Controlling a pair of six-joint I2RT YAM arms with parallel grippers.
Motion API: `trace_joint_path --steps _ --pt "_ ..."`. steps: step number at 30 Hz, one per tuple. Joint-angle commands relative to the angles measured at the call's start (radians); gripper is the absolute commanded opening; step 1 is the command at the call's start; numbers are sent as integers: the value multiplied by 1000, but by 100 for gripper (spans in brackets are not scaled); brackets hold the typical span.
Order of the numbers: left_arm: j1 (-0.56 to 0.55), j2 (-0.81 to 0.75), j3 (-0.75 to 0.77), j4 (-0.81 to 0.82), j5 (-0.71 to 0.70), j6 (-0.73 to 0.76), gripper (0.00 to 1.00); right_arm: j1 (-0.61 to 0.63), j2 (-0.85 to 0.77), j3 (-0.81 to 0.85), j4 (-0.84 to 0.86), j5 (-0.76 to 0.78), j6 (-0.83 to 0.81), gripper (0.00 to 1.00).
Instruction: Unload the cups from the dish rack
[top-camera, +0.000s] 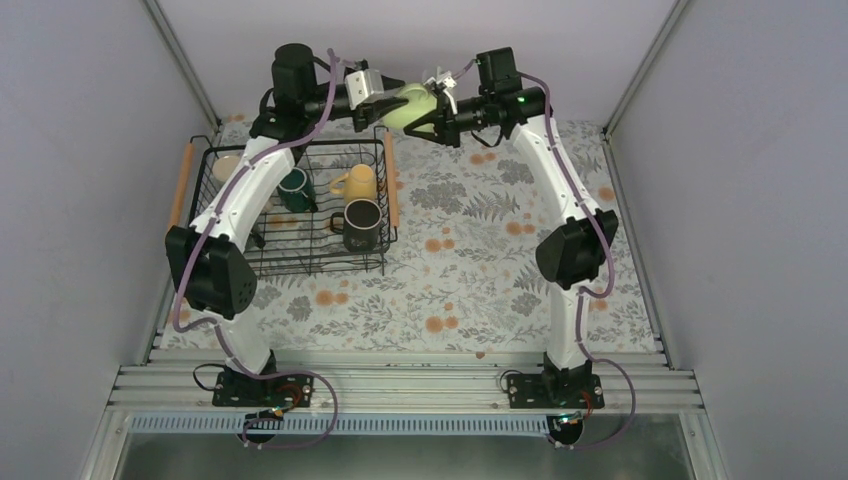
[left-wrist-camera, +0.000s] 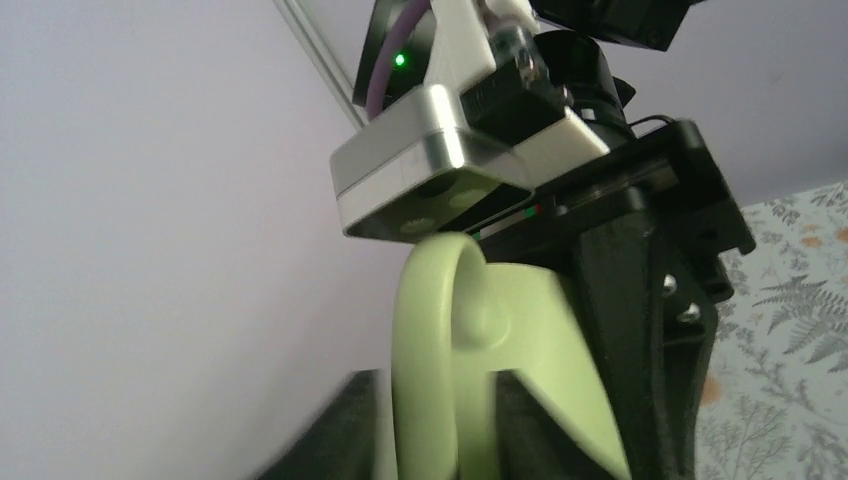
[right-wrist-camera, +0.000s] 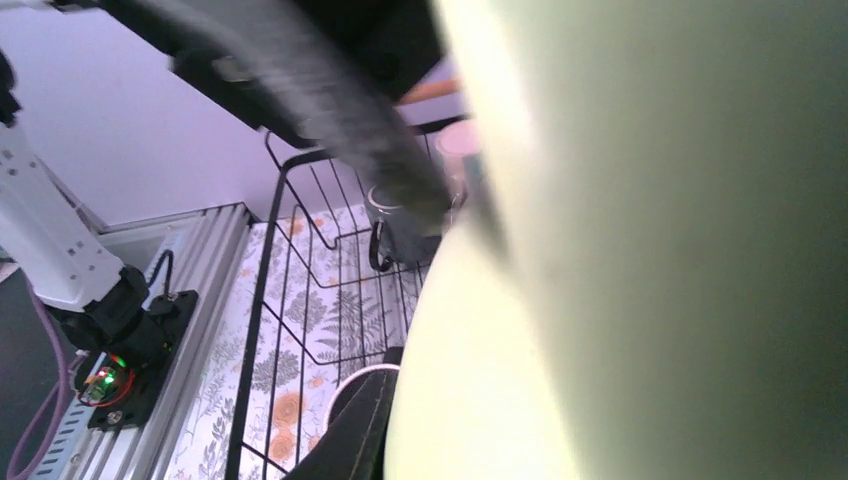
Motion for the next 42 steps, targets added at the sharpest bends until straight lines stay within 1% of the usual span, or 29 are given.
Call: trace_joint_path --steps 1,4,6,7,9,11,13,15,17,19,22,26,28,33,34,35,37,42 --pt "-4 -75 3 -36 21 93 44 7 -84 -29 28 83 44 3" --pt "1 -104 -9 -83 -5 141 63 6 -120 -71 41 164 50 3" --pt "7 -129 -20 -124 -44 189 75 2 -150 -103 42 277 49 3" --pt "14 -143 -21 -144 -67 213 79 -2 -156 -112 38 338 44 3" --pt "36 -176 -24 -179 -106 252 81 -22 -147 -108 15 460 36 3" --pt "57 -192 -21 -204 -182 280 82 -68 -123 -94 -8 567 32 3" --pt "73 -199 -8 -242 -277 309 84 -125 -83 -59 -32 636 31 3" --pt "90 -195 13 -286 -367 317 89 -179 -27 -4 -78 680 16 3" --pt "117 -186 54 -349 -427 328 91 -211 25 41 -139 754 -22 3" --pt "137 -174 88 -423 -490 342 92 -237 57 47 -162 843 -57 3" --pt "164 -166 121 -517 -563 381 92 -258 95 39 -203 964 -109 3" --pt "218 -178 112 -630 -577 467 93 -289 134 33 -260 1100 -130 3" --pt "236 -184 92 -658 -609 489 93 -312 150 36 -281 1131 -129 3" --pt "289 -214 -4 -709 -634 586 93 -376 199 39 -350 1181 -126 3" --pt "296 -219 -20 -721 -634 612 94 -391 210 37 -360 1189 -125 3" --pt "304 -225 -35 -732 -629 635 99 -405 214 23 -364 1204 -124 3" --pt "317 -238 -64 -737 -621 669 100 -435 221 0 -364 1229 -129 3" --pt "338 -247 -90 -725 -623 684 100 -503 217 -22 -363 1194 -144 3"
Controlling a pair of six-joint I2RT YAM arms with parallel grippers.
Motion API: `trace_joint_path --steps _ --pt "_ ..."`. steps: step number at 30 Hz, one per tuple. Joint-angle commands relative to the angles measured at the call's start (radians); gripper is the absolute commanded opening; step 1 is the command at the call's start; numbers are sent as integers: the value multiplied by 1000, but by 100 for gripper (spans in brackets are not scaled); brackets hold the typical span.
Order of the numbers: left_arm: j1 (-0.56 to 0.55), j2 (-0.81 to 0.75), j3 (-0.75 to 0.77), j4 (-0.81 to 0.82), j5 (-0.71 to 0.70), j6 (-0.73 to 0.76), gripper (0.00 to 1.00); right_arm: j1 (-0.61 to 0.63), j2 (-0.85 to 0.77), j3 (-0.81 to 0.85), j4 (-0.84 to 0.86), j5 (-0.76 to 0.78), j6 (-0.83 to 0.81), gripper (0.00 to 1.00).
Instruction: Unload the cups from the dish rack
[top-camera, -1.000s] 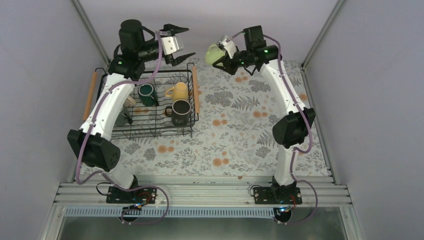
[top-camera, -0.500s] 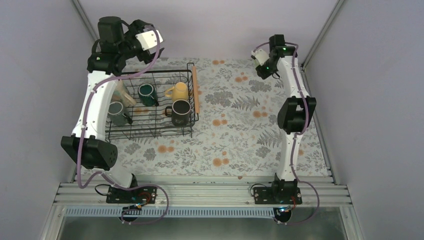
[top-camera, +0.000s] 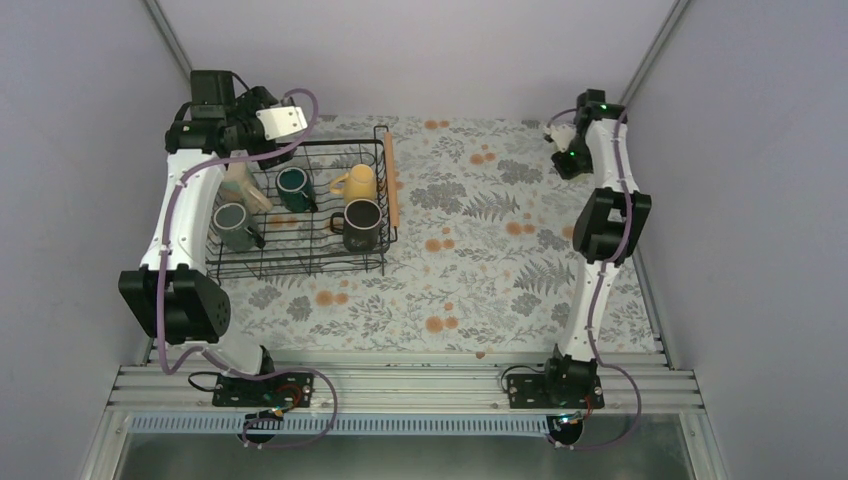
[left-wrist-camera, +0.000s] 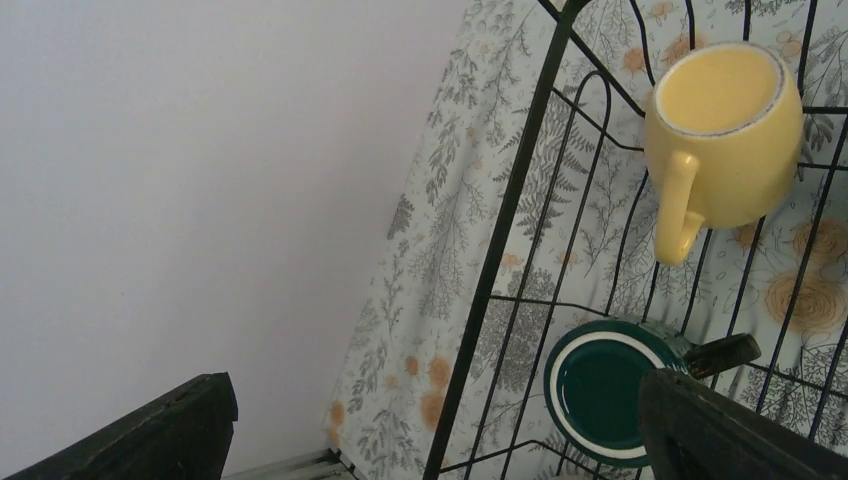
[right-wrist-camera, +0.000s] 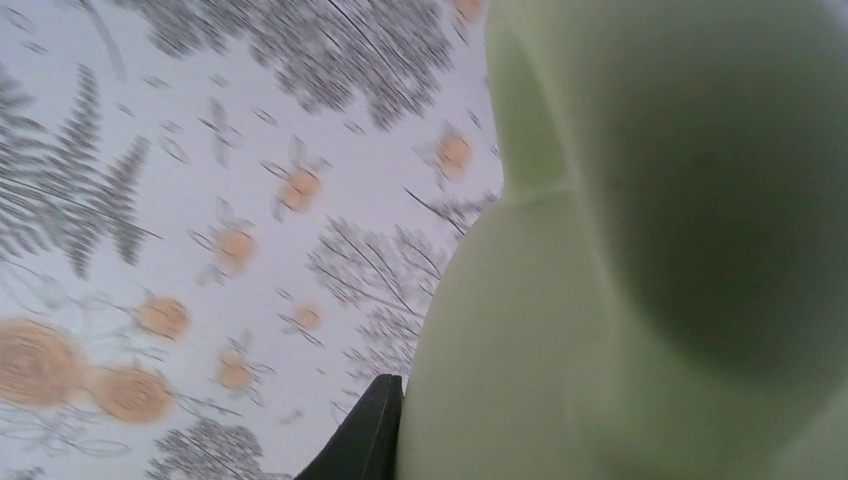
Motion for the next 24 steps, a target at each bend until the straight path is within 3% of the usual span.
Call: trace_joint_path --steps 1,24 --pt "18 -44 -8 -7 6 50 100 -55 -14 -4 -3 11 -33 3" --pt "31 -114 -147 -26 78 78 100 -137 63 -41 60 -1 -25 4"
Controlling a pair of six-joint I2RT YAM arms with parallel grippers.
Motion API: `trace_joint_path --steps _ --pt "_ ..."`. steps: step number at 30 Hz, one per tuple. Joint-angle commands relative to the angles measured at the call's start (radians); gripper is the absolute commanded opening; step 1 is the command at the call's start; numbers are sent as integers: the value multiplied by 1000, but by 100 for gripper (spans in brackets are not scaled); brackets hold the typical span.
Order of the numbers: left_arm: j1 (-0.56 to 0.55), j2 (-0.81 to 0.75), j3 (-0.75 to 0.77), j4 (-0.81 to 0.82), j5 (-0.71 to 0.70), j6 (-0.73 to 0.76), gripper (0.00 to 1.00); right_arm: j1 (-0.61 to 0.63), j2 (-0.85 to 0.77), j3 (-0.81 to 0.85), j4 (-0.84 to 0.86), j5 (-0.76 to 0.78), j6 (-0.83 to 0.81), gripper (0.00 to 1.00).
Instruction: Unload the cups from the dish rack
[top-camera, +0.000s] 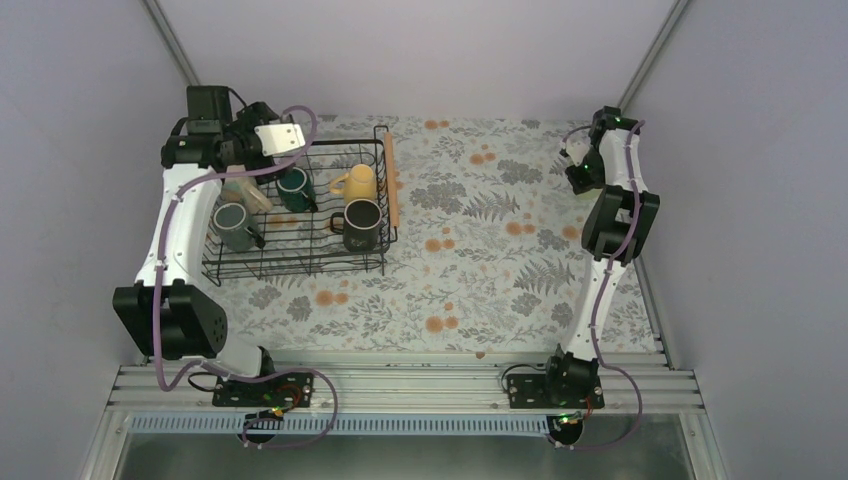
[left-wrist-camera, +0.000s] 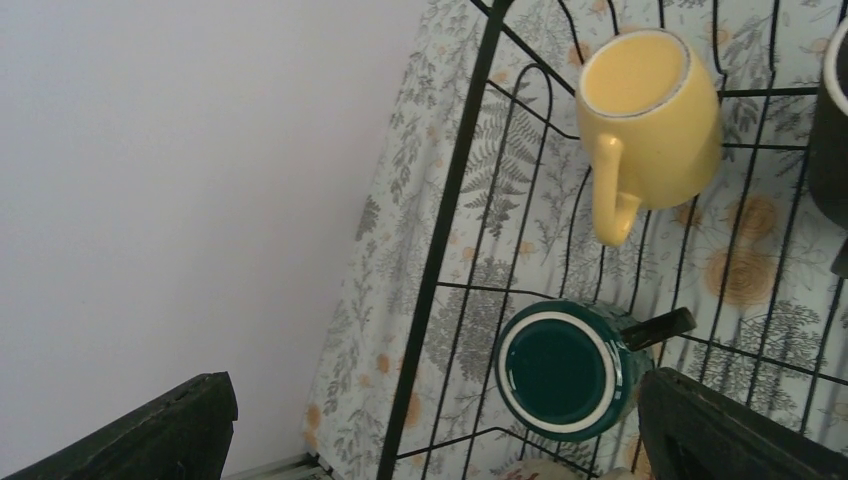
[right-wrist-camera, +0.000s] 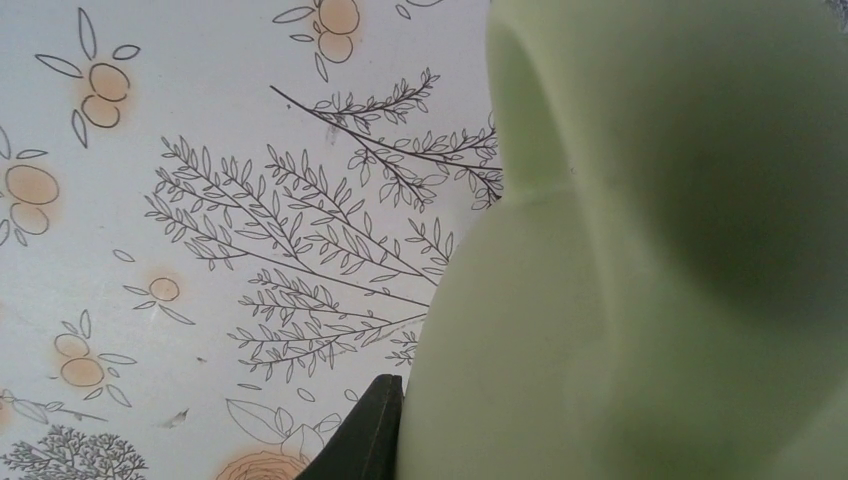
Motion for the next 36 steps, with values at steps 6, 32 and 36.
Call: trace_joint_path --steps 6,32,36 --pt "6 -36 -57 -47 87 33 100 -10 0 -6 55 40 -1 13" --pt "-95 -24 -114 -202 126 101 100 142 -410 -251 196 140 1 96" --pt "-121 -7 -114 -299 95 177 100 224 -506 -300 178 126 22 99"
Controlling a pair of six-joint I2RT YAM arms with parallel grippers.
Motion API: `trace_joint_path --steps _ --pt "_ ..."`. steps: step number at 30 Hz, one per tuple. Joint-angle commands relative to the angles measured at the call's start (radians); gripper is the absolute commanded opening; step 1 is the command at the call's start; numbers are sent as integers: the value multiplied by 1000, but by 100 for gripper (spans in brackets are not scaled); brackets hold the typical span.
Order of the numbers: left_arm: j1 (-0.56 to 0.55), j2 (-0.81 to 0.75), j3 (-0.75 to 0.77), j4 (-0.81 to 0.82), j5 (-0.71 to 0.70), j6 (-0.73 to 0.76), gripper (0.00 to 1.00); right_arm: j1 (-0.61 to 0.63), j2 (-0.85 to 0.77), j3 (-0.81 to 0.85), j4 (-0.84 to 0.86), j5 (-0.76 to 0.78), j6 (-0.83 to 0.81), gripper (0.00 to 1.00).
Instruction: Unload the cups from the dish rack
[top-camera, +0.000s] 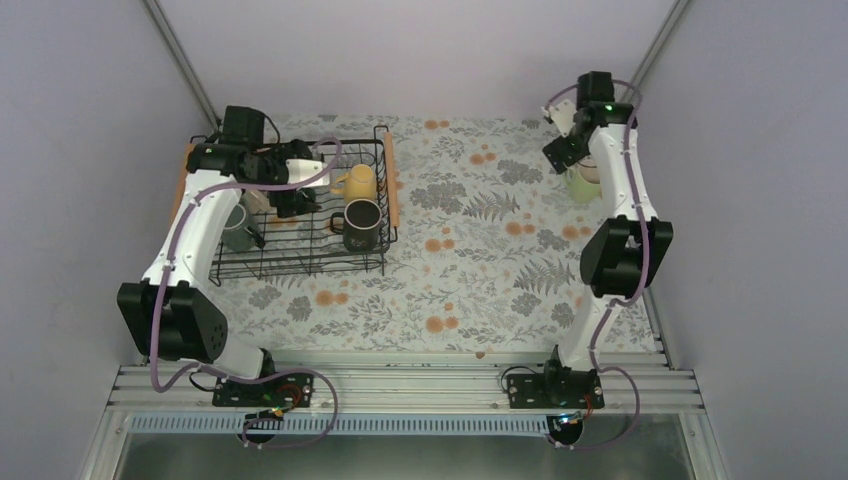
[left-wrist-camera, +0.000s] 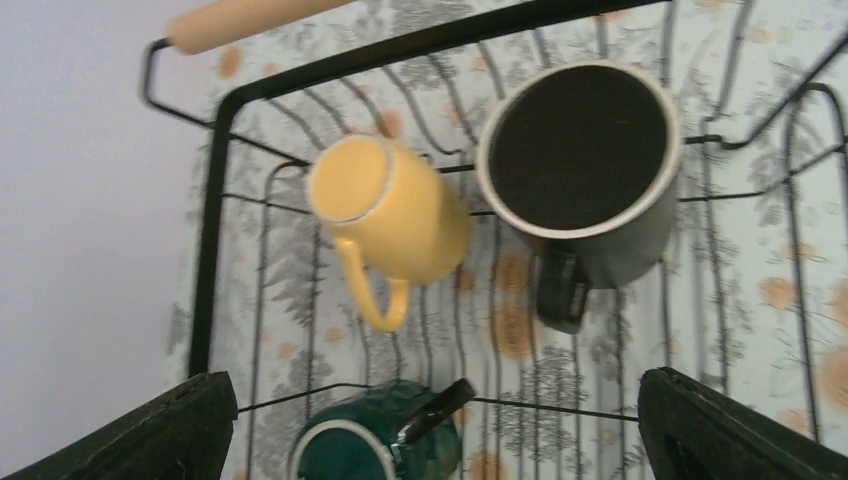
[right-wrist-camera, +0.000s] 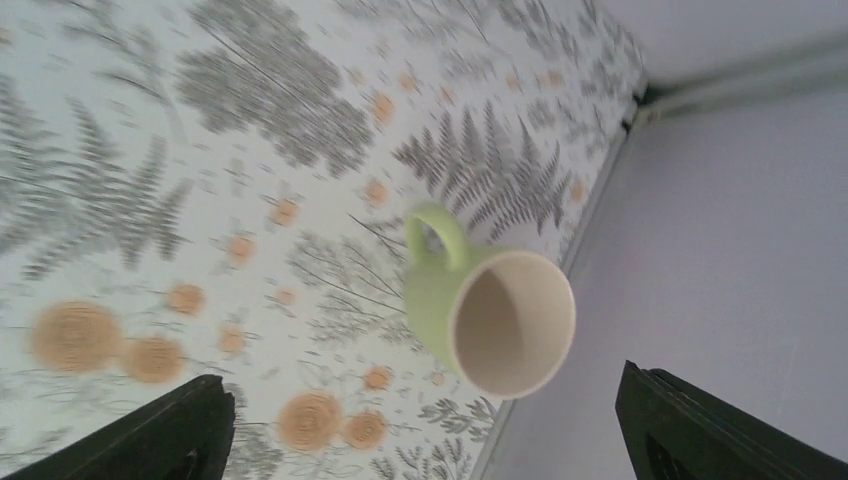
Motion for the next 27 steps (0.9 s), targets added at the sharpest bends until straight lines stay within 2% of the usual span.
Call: trace_joint_path --steps 1,8,14,20,27 --pt "-21 24 -8 -122 -31 97 100 92 -91 -56 -13 -9 28 99" --pt "-85 66 -32 -103 -92 113 100 207 -153 -48 -79 -136 80 100" --pt "-137 126 -50 -72 -98 120 99 258 -192 -58 -98 -210 83 100" --pt "-156 268 47 -120 -112 97 86 261 -212 -90 -90 -225 74 98" --pt "-170 373 139 -176 -102 92 62 262 -230 -161 -59 -224 70 94"
